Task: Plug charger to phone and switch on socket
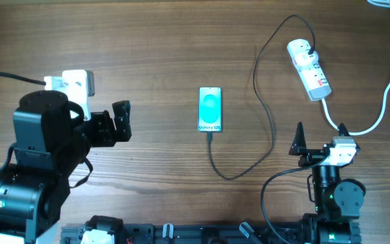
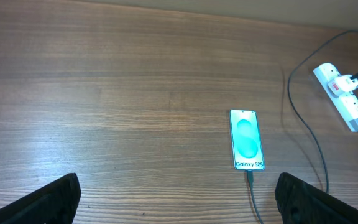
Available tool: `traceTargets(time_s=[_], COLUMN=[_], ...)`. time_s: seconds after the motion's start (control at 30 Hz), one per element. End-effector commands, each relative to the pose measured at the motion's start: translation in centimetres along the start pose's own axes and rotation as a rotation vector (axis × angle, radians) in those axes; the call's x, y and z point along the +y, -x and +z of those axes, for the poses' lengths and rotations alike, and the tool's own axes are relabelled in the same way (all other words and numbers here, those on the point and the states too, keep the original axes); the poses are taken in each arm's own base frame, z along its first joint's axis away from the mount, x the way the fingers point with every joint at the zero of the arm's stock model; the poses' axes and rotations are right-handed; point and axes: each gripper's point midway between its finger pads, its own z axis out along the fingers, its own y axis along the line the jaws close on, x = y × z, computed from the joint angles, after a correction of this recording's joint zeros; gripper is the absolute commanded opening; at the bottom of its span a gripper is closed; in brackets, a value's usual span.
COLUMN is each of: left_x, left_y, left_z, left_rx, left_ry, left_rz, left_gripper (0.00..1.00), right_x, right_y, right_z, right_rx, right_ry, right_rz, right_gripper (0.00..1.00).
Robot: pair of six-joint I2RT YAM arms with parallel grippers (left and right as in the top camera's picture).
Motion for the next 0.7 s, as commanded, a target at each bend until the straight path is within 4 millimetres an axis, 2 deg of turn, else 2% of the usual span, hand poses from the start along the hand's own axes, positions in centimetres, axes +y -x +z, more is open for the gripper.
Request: traceTargets(time_s=[0.0, 0.33, 0.43, 0.53, 0.63, 0.67], left_x=[0.2, -0.2, 0.2, 1.1, 1.4, 1.6], left_y=[0.1, 0.0, -0.6, -1.5, -2.2, -3.4], left_z=[-0.1, -0.1, -0.6, 0.1, 1.5, 2.5], left_rx=[-0.009, -0.008, -0.017, -0.133, -0.332, -0.408], left_ry=[0.010, -0.002, 0.008, 0.010, -0.031, -0.065], left_rz=[-0.005, 0.006, 0.033, 0.016, 0.001, -0.002], left_gripper=[1.00, 1.00, 1.00, 1.00, 1.00, 1.00], right_x=[0.2, 0.2, 0.2, 0.2, 0.2, 0.2], right_y=[0.3, 0.3, 0.3, 0.3, 0.3, 0.3], right_z=[-0.1, -0.1, -0.1, -0.1, -0.1, -0.1], right_rx=[-0.014, -0.014, -0.014, -0.014, -0.014, -0.014], right_ry=[0.012, 0.012, 0.012, 0.012, 0.012, 0.012], right_rz=[-0.013, -0.013, -0.013, -0.013, -0.013, -0.013], right_gripper=[1.00, 1.00, 1.00, 1.00, 1.00, 1.00])
